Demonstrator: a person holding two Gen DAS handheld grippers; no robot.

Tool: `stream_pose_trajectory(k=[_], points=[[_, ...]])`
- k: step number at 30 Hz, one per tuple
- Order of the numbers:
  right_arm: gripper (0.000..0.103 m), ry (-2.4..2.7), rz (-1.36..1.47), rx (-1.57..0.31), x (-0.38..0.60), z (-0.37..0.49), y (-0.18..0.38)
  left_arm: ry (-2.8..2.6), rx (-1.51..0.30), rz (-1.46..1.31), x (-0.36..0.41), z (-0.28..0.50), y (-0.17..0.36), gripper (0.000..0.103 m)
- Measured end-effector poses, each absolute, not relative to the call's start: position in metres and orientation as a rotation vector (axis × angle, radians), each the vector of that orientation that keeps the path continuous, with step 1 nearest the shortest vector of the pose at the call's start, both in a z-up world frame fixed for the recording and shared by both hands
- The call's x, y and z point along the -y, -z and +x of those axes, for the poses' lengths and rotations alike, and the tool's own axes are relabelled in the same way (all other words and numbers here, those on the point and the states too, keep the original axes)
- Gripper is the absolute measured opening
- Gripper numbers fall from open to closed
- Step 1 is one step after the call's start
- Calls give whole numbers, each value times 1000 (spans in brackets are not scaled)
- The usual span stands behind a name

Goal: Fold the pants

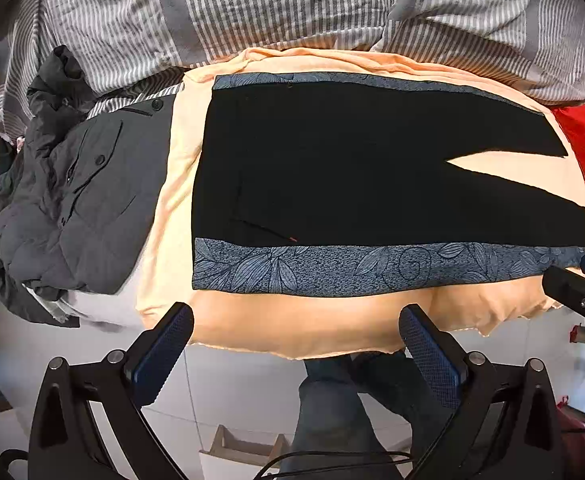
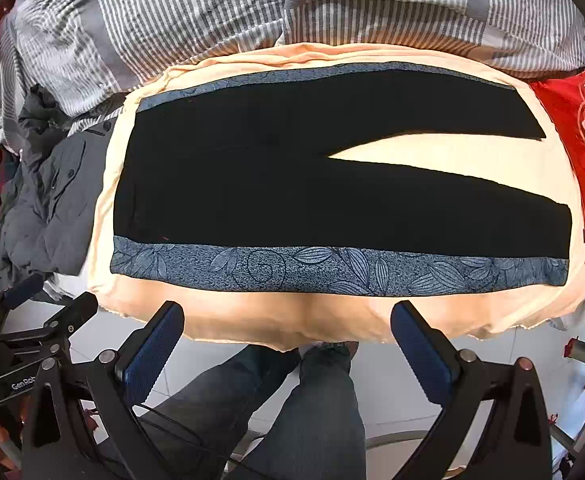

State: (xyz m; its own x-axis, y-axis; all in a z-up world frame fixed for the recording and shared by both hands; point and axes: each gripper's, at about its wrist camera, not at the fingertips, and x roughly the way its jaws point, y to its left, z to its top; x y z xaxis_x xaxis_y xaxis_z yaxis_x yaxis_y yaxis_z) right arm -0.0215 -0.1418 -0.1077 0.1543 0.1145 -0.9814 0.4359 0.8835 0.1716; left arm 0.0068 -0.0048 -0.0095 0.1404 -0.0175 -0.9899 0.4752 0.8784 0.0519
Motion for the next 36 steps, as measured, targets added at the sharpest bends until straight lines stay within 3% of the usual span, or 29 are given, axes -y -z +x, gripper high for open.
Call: stream_pose_trajectory(k=[36], points=[[103,271,452,-1428,130,-19,110,380,-1394,402,-5,15,11,103]])
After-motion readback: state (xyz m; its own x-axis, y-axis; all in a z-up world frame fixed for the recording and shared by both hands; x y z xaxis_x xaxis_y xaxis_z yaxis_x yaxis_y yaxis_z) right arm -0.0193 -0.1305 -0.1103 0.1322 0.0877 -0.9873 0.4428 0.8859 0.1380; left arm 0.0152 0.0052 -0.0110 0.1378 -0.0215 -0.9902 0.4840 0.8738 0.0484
